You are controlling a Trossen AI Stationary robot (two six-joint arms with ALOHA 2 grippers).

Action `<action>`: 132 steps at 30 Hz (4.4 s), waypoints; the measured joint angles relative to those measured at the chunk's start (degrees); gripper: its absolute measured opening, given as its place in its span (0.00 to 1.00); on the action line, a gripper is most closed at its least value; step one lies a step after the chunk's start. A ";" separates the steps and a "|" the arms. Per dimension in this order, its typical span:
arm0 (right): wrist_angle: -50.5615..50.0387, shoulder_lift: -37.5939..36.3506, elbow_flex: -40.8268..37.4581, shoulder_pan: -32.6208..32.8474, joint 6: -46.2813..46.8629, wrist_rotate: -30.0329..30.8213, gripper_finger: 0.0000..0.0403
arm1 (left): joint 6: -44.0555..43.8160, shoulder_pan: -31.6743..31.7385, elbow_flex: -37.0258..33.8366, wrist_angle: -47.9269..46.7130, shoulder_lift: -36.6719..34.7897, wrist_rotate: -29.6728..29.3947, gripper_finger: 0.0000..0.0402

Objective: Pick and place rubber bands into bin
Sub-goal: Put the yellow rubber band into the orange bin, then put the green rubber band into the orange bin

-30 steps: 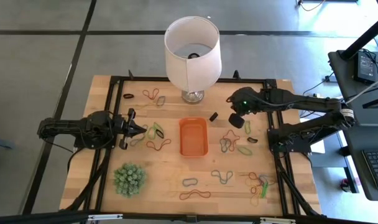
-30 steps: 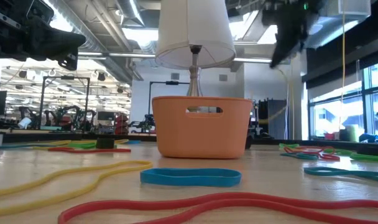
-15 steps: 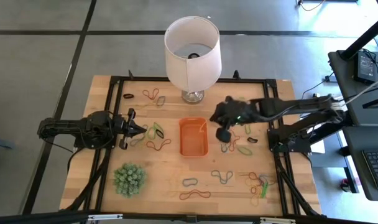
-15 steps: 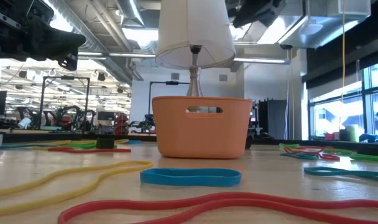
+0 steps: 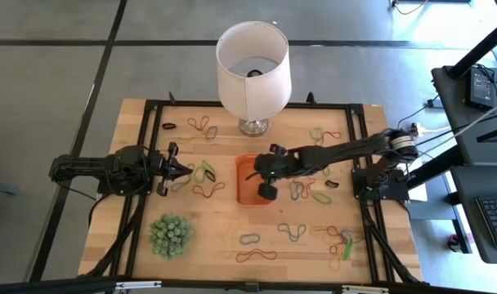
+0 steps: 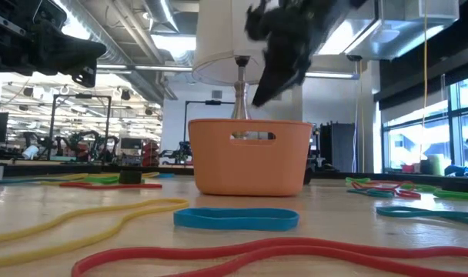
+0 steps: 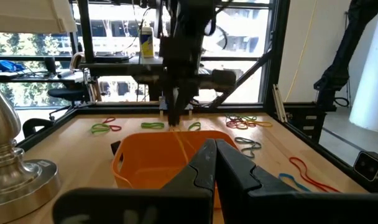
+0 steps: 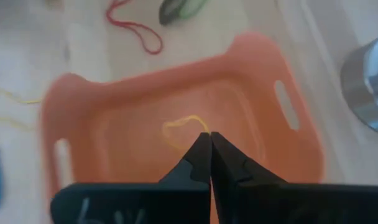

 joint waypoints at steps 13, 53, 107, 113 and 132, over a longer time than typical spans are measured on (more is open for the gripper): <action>4.22 7.40 0.04 -0.84 -1.49 -3.91 0.10 | 0.00 -0.01 0.02 -0.02 -0.01 0.00 0.00; 60.01 -48.61 -66.91 4.93 3.38 -3.23 0.01 | 0.03 -0.01 0.02 0.17 -0.01 -11.77 0.00; 60.11 -48.58 -71.37 4.80 -1.03 -3.30 0.06 | -0.99 12.57 45.00 -41.68 85.08 -21.38 0.04; 60.13 -48.58 -71.36 4.80 -1.03 -3.30 0.06 | 8.20 12.80 45.01 -41.22 90.75 -19.36 0.20; 60.13 -48.58 -71.34 4.80 -1.03 -3.30 0.06 | 12.98 12.78 45.42 -37.01 92.20 -17.69 0.30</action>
